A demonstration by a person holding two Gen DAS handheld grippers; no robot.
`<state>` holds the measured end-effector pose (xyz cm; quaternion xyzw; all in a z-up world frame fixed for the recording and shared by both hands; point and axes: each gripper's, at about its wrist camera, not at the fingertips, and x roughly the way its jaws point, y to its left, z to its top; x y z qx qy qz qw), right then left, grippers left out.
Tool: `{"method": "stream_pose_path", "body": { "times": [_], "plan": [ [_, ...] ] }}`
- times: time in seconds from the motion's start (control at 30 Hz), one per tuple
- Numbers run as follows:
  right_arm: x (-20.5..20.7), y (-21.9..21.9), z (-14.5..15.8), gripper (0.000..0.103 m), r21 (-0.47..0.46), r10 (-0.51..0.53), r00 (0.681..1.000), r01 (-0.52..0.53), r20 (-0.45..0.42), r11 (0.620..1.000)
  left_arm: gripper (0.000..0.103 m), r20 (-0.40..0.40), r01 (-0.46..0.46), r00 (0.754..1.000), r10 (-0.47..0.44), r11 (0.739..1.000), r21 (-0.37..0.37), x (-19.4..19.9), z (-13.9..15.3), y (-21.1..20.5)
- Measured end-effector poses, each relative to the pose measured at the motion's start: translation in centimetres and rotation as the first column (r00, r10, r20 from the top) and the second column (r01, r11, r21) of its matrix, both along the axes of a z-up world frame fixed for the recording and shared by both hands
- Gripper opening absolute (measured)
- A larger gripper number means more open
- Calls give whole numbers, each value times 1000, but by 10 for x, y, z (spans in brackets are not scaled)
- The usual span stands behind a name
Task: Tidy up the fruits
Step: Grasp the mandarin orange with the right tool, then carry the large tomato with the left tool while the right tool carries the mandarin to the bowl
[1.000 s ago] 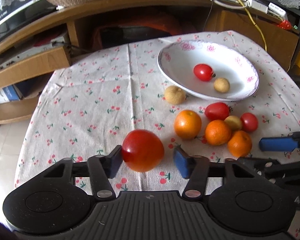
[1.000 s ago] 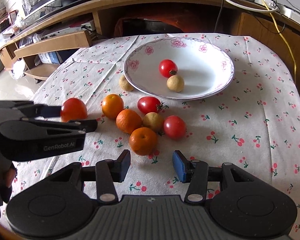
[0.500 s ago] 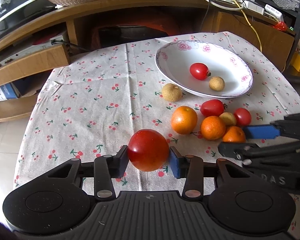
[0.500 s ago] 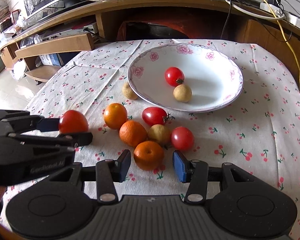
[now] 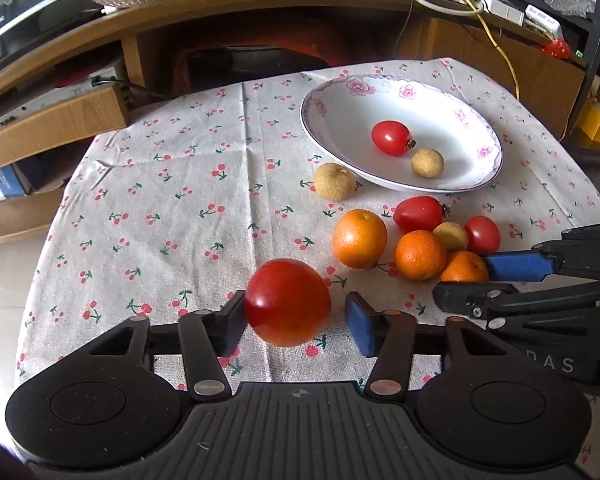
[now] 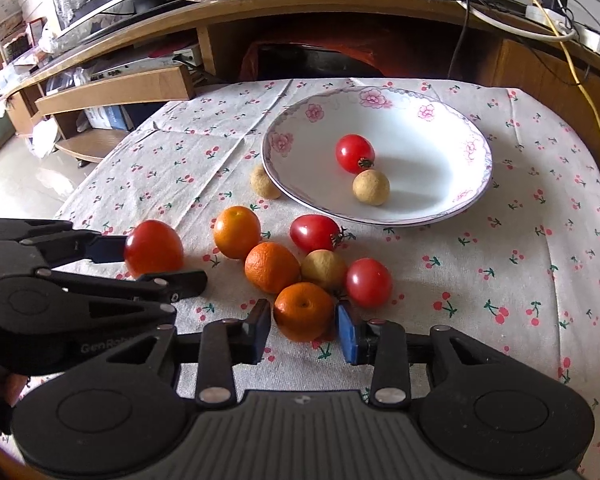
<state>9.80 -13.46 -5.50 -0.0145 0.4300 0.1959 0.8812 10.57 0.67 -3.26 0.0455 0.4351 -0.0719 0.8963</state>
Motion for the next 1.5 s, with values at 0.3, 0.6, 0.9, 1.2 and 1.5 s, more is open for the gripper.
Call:
{"method": "stream_pose_path", "body": {
  "times": [0.3,0.6,0.9,1.2,1.5],
  "plan": [
    [-1,-1,2,32,2,10,1000,-10,-15,1000,50,-10,14,1000,-14,1000,-5,-3,3,-1],
    [-32,-11,8,32,-47,26,999,-27,-38,999,50,-37,87,995,-87,996,-11,-29,7,-12],
    [-67,-21,6,32,-99,25,999,-29,-46,995,50,-43,160,986,-160,987,6,-54,5,-25],
    [-67,-23,4,34,-103,44,998,-49,-49,993,58,-34,175,984,-174,984,23,-54,6,-26],
    [-72,-26,4,44,-97,48,997,-54,-67,994,70,-28,190,982,-189,981,32,-61,9,-28]
  ]
}}
